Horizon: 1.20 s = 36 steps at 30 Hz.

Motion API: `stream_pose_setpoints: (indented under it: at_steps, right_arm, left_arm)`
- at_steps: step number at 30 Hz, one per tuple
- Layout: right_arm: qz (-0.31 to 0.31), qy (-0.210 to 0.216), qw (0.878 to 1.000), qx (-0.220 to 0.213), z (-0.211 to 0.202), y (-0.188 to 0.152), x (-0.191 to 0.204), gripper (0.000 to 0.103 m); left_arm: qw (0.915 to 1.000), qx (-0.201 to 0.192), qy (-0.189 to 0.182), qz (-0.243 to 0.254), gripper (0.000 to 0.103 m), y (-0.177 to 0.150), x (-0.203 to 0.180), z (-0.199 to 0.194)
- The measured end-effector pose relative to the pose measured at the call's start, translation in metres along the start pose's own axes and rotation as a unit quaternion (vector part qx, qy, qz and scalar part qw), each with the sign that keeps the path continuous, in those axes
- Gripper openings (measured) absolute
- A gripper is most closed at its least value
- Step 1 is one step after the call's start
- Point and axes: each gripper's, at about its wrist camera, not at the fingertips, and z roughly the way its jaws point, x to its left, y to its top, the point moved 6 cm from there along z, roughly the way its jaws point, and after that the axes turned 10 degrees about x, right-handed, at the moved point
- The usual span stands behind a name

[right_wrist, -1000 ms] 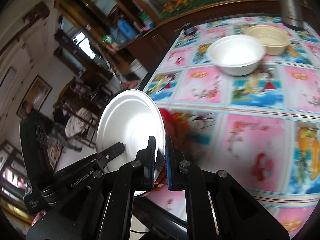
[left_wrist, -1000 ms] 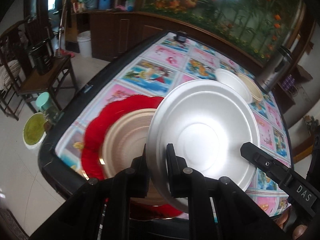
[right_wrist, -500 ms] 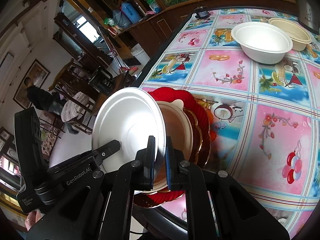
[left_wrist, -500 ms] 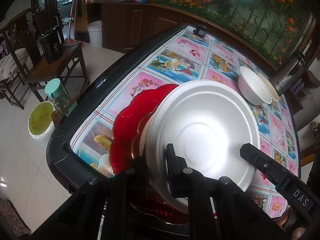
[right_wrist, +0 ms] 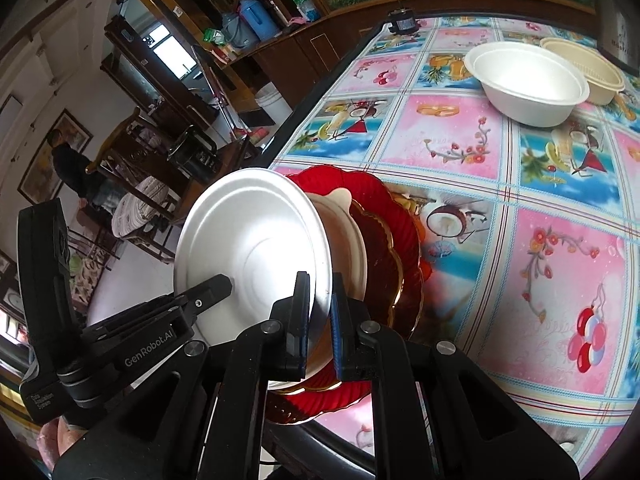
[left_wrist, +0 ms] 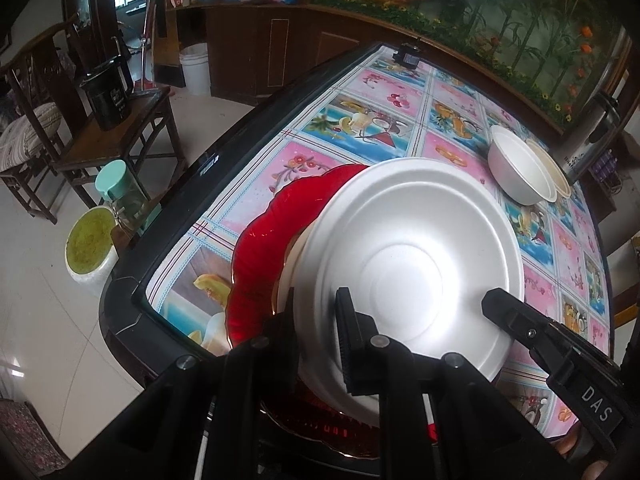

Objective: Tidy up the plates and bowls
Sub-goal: 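Carry the white foam bowl with the right gripper onto the red plate stack, then open the right gripper to release the white bowl on the stack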

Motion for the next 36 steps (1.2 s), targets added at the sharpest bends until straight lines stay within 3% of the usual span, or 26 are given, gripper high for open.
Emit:
stream_pose_setpoints:
  at_steps: [12, 17, 23, 31, 36]
  right_arm:
    - [0.003, 0.000, 1.000, 0.003, 0.002, -0.001, -0.005, 0.009]
    - [-0.001, 0.013, 1.000, 0.000, 0.001, -0.003, -0.003, 0.009]
    - [0.000, 0.017, 1.000, -0.018, -0.011, 0.000, -0.004, 0.009]
    - [0.016, 0.018, 0.999, -0.038, -0.023, 0.004, -0.015, 0.009]
    - [0.038, 0.004, 0.998, -0.051, -0.036, 0.007, -0.042, 0.009]
  left_arm:
    - [0.9992, -0.013, 0.033, 0.020, 0.017, 0.000, 0.000, -0.009]
    - [0.9978, -0.032, 0.053, 0.022, 0.024, 0.003, 0.004, -0.018]
    - [0.9964, -0.030, 0.074, 0.027, 0.025, 0.005, 0.008, -0.016]
    - [0.9963, -0.040, 0.072, 0.026, 0.025, 0.007, 0.006, -0.023]
    - [0.9966, -0.046, 0.053, 0.045, 0.025, 0.007, -0.016, -0.027]
